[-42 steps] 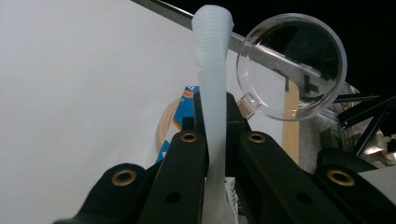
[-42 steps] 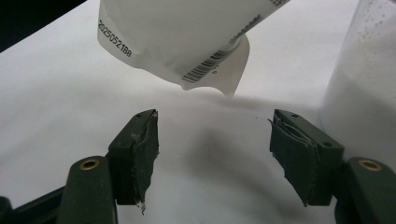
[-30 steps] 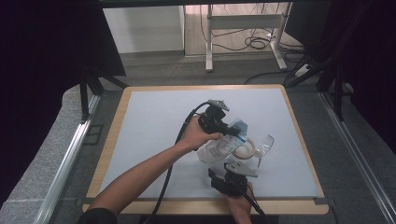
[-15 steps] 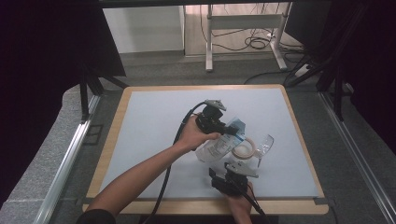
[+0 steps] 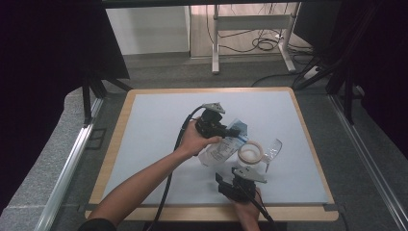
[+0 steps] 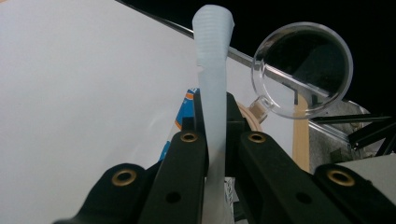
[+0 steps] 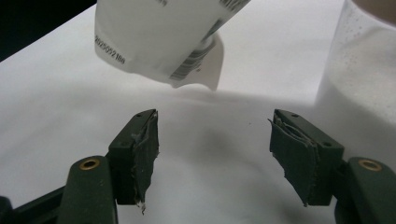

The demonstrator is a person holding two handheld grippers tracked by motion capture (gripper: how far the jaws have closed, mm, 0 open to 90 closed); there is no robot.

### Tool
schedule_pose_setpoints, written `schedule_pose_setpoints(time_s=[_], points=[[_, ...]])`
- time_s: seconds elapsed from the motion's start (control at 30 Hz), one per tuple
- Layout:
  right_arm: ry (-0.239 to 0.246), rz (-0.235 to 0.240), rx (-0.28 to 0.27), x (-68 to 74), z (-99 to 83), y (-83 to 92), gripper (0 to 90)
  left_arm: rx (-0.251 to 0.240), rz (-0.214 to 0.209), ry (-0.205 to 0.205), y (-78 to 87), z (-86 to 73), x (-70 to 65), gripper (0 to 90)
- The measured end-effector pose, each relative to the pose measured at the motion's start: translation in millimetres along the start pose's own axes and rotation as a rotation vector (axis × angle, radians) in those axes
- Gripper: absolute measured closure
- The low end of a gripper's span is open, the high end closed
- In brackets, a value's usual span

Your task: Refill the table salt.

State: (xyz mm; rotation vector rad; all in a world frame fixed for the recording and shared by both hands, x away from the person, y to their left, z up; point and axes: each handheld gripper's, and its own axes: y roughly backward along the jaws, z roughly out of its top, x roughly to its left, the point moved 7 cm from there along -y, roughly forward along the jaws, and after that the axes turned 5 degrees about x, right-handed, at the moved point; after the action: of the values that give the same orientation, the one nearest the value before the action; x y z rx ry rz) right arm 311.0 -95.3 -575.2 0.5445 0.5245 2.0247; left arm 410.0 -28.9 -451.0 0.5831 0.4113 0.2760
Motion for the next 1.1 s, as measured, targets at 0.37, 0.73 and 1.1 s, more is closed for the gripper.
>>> schedule_pose_setpoints(time_s=[0.37,0.73,1.1], points=[[0.001,-0.002,0.000,1.0,-1.1,-0.9,33.5,-0.023,-0.004,0.013,7.0,-4.6,4.6,90.0],[0.017,-0.004,0.000,2.8,-1.5,-1.2,33.5,-0.046,0.001,0.026,13.5,-7.1,7.8,90.0],[0.014,0.000,0.000,2.8,-1.8,-1.3,33.5,-0.068,0.019,0.038,22.3,-11.3,16.1,90.0]])
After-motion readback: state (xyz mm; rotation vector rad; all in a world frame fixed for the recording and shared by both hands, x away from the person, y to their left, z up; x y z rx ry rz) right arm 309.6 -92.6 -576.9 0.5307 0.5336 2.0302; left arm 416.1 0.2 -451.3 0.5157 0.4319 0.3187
